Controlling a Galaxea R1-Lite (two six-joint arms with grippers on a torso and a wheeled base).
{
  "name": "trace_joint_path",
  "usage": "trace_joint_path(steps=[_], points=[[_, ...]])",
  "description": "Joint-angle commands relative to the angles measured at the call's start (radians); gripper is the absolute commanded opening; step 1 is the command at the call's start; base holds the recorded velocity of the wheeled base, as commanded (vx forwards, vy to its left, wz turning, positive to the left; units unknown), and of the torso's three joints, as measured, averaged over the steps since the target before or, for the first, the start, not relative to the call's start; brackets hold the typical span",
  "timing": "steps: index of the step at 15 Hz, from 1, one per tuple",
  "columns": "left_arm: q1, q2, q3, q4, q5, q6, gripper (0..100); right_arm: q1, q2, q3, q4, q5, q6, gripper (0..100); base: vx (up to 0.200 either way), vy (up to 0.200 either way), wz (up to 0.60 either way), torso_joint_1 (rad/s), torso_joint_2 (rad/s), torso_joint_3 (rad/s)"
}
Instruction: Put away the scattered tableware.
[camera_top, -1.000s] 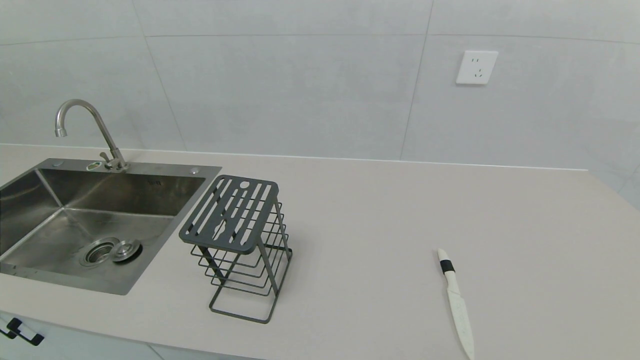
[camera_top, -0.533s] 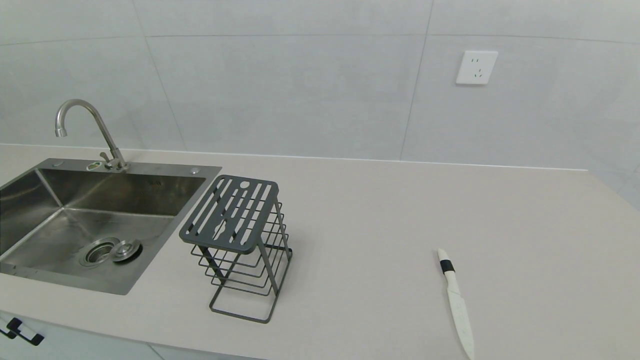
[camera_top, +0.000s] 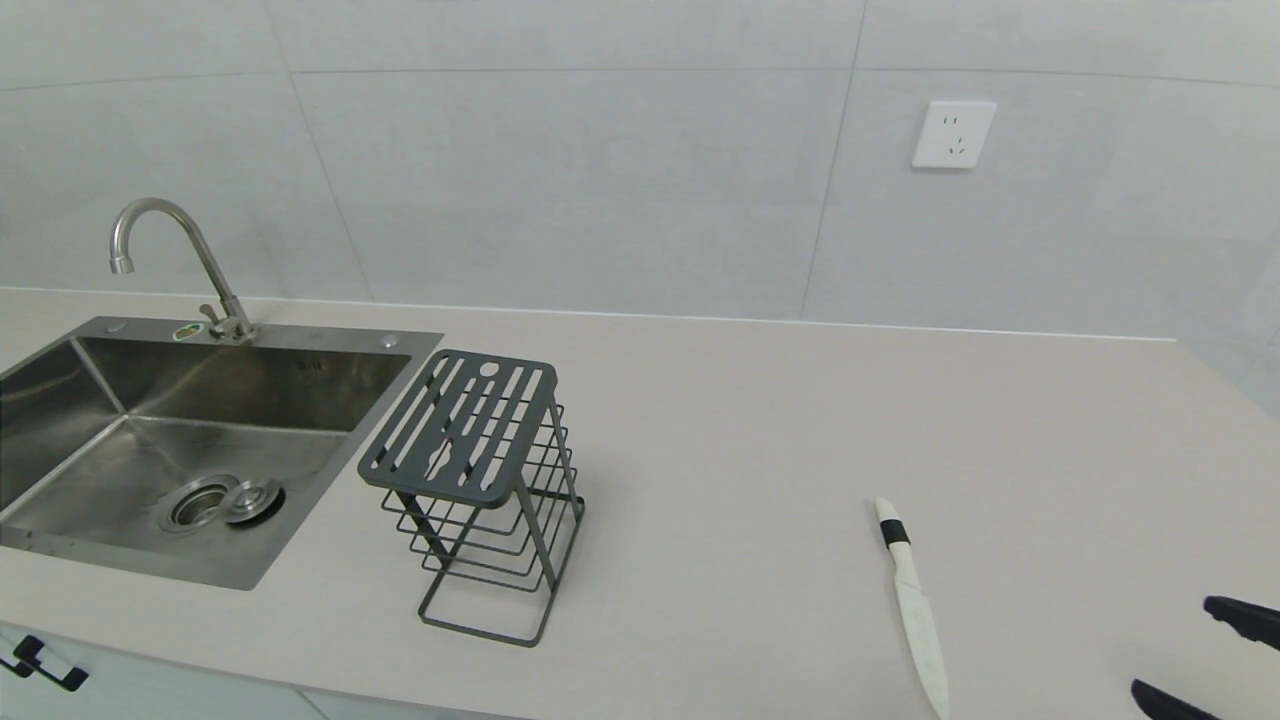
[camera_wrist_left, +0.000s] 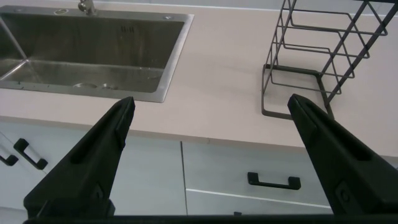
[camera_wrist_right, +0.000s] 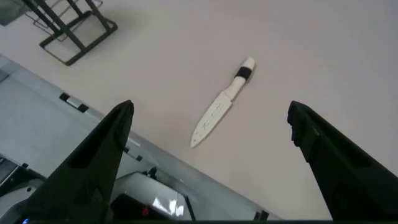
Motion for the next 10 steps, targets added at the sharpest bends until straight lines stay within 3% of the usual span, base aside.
trace_joint_path(steps=[1,3,6,10], points=[[0.0,0.002,0.0,0.0,0.001,0.0,100,0.024,0.227,-0.019,-0.028,-0.003,-0.006,100,0.0,0.0,0.0,0.0,0.0,0.0],[0.0,0.002,0.0,0.0,0.001,0.0,100,0.027,0.247,-0.018,-0.036,-0.003,-0.008,100,0.0,0.0,0.0,0.0,0.0,0.0],[0.0,0.001,0.0,0.0,-0.001,0.0,100,0.073,0.294,-0.019,-0.022,-0.093,-0.092,100,0.0,0.0,0.0,0.0,0.0,0.0],[0.0,0.001,0.0,0.001,-0.001,0.0,100,0.114,0.472,-0.122,-0.026,-0.153,-0.098,100,0.0,0.0,0.0,0.0,0.0,0.0]])
